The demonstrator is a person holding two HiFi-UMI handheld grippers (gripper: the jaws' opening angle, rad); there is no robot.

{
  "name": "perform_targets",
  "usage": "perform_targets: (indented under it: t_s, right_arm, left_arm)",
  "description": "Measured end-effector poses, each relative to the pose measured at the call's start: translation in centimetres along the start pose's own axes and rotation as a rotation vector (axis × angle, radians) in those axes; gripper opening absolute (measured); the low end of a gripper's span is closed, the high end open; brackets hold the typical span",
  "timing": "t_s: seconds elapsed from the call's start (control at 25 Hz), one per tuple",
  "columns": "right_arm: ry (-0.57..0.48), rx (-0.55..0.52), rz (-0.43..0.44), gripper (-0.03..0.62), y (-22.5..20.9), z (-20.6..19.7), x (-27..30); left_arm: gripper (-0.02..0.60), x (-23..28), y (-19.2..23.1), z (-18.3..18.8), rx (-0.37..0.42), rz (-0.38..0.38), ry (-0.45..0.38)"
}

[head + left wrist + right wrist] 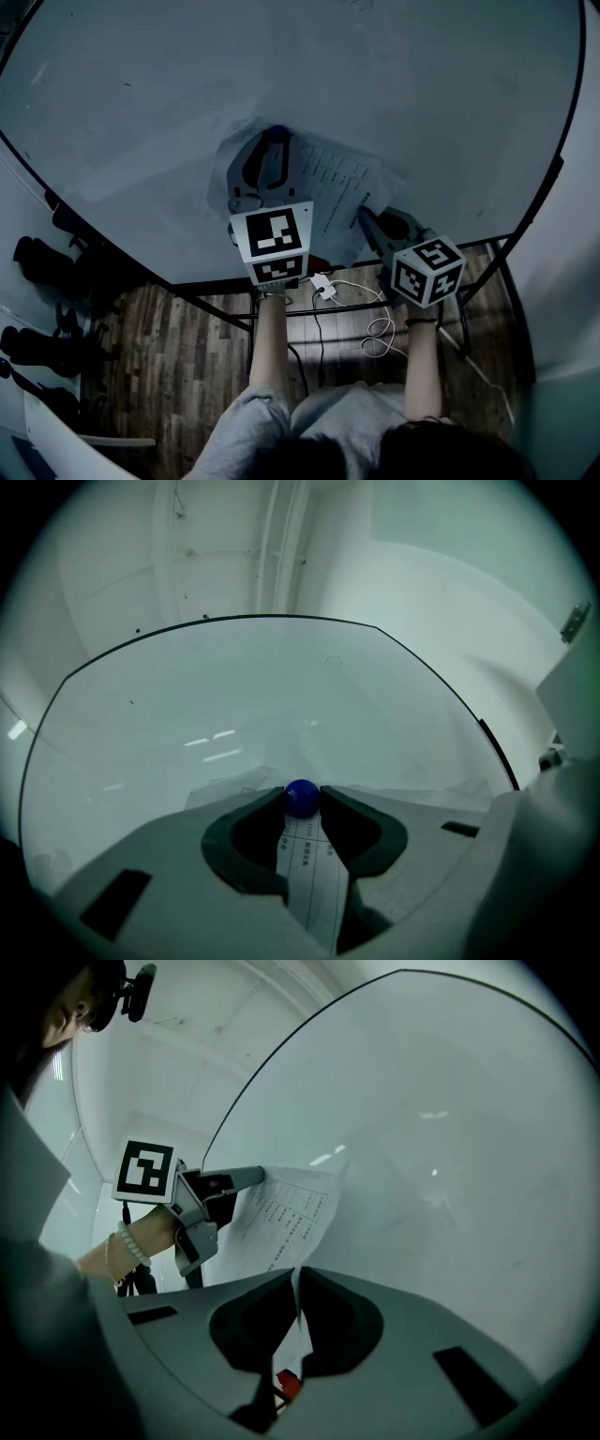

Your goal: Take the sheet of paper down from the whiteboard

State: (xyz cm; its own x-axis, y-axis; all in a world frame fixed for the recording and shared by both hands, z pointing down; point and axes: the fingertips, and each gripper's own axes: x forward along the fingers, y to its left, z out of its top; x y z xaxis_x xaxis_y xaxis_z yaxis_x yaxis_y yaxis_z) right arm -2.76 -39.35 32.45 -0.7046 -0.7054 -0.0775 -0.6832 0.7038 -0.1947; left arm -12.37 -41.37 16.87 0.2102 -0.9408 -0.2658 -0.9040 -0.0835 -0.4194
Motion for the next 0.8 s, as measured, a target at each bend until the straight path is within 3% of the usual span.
perform_targets:
  t_s: [0.8]
  right_arm:
    - [0.092, 0.069, 0.063, 0.002, 0.3, -2.9, 0.5]
  left_arm:
    - [0.112, 0.3, -0.4, -0.2, -0.009, 0.003, 0.011]
